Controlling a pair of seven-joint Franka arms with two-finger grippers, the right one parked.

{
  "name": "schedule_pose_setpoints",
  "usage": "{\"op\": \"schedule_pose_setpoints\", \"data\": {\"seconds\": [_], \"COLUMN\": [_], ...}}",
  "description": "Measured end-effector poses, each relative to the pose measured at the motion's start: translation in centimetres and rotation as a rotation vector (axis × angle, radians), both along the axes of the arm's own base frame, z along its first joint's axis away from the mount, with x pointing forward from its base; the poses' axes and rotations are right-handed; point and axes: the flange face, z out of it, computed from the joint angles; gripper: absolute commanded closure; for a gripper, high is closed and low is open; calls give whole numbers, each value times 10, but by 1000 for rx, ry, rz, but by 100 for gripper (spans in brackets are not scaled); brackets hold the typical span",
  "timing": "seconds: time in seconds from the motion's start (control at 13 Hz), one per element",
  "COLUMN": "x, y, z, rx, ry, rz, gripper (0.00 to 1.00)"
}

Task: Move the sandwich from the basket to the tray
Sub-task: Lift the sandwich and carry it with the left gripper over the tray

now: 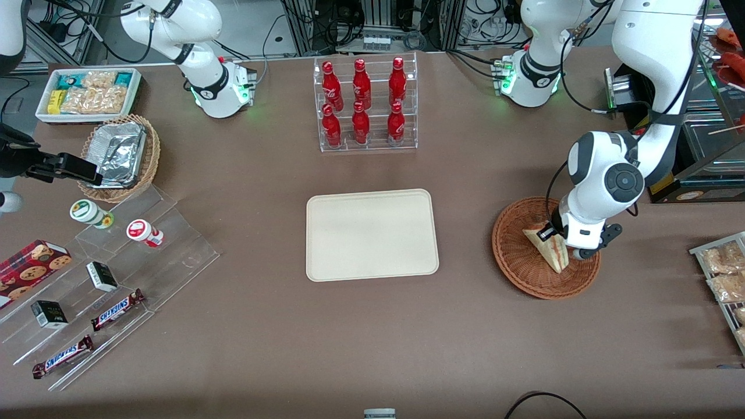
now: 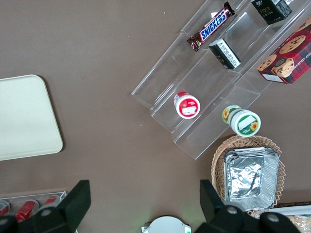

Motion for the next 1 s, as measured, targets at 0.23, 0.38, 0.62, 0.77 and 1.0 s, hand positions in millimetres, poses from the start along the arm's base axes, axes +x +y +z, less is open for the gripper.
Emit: {"op": "schedule_pose_setpoints", "data": {"seconds": [0.23,0.38,0.62,0.77,1.0], "x": [12,22,29,33,28], "y": [-15,-53,-111,-156,-232], "z": [33,68,107,105,84], "rx": [23,35,41,-1,-38], "ry": [43,76,92,93,107], "rz": [-41,-102,-179,-222,-314], "gripper": [100,100,100,100,100]}}
